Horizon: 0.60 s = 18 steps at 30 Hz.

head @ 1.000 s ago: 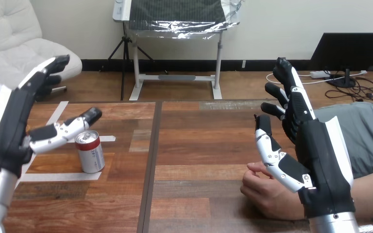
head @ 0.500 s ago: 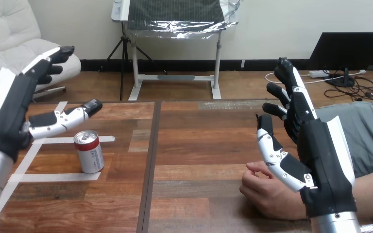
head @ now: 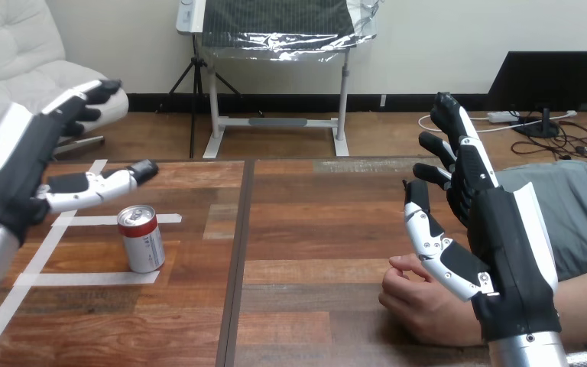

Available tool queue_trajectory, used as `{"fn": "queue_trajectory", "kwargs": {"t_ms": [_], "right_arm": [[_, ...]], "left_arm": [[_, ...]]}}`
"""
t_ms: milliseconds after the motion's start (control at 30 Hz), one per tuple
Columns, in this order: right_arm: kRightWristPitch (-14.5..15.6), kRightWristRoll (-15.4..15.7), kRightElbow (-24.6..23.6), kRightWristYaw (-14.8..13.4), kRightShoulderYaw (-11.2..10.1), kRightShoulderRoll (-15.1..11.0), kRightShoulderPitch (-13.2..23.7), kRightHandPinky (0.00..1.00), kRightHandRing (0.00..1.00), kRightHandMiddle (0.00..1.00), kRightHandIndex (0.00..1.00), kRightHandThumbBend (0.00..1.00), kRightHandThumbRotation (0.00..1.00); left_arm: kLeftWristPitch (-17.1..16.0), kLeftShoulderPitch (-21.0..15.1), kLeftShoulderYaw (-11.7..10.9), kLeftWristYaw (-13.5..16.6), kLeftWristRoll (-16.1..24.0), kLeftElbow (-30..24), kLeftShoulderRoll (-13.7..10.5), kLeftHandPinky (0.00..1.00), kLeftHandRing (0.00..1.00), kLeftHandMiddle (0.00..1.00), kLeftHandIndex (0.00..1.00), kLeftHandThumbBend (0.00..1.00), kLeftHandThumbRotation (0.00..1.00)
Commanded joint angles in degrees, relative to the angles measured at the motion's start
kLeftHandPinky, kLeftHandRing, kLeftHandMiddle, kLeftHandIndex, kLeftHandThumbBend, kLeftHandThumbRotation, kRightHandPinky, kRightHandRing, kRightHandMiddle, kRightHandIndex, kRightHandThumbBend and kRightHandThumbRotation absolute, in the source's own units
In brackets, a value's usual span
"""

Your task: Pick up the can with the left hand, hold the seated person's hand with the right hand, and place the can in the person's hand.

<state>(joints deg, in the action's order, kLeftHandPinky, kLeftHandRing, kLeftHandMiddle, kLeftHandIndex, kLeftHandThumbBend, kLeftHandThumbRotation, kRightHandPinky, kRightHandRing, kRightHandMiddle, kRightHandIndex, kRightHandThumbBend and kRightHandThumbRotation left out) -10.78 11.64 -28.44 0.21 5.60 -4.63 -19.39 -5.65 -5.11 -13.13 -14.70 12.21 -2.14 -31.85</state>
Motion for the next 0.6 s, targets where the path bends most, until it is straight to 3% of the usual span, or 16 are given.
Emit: {"fn": "queue_trajectory", "kwargs": {"t_ms": [0, 567], "right_arm": [[0.17, -0.38, -1.1, 0.09, -0.73, 0.05, 3.92, 0.83, 0.93, 0.97, 0.98, 0.0, 0.0], [-0.13, -0.49, -0.99, 0.14, -1.18, -0.41, 4.05, 0.82, 0.92, 0.97, 0.96, 0.01, 0.0]], "left_arm": [[1.12, -5.83, 2.63, -2.35, -0.18, 2.64, -2.03, 0.84, 0.86, 0.89, 0.86, 0.74, 0.3], [3.2, -12.57, 6.0, -6.61, 0.37, 11.42, -3.32, 0.82, 0.87, 0.9, 0.86, 0.75, 0.22]]}}
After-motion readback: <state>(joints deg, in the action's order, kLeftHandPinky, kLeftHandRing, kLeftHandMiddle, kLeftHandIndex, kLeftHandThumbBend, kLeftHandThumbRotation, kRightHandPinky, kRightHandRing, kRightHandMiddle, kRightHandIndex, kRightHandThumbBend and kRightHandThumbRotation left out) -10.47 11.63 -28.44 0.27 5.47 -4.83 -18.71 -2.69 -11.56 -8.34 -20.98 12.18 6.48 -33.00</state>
